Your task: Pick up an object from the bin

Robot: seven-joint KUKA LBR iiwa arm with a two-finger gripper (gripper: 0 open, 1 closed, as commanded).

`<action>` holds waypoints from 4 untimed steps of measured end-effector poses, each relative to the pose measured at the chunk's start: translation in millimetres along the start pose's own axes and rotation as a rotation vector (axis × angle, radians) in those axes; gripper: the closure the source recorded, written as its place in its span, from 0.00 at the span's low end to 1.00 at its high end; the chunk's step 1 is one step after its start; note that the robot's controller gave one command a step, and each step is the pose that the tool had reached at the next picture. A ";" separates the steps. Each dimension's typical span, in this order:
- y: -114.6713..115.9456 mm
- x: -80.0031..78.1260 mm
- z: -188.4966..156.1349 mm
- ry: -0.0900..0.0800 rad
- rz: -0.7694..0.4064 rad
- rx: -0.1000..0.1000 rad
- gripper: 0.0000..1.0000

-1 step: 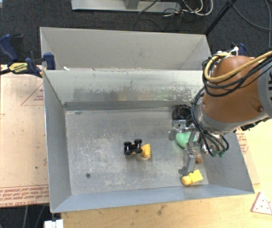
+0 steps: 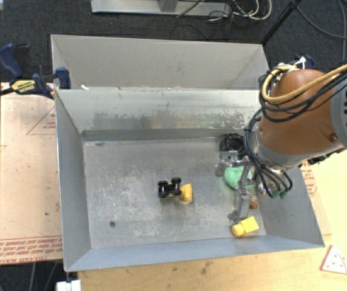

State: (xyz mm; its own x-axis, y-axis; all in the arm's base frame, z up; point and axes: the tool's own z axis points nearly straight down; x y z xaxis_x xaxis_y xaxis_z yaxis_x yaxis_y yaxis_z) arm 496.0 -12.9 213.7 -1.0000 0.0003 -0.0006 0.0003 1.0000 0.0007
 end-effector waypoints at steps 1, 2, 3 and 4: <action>45.0 -15.5 75.1 -0.005 0.055 -0.001 0.00; 58.7 -14.7 103.0 0.005 0.069 0.000 0.00; 55.6 -47.2 108.1 -0.003 0.093 -0.001 0.00; 59.7 -55.5 143.3 0.000 0.266 -0.001 0.00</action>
Offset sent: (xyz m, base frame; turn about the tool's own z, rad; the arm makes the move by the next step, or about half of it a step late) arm 0.0183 0.0628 -0.0537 0.0936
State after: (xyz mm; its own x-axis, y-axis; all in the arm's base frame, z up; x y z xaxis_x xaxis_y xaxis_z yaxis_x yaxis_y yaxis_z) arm 551.6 46.9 70.5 -0.9648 0.2631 -0.0005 0.2631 0.9648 0.0014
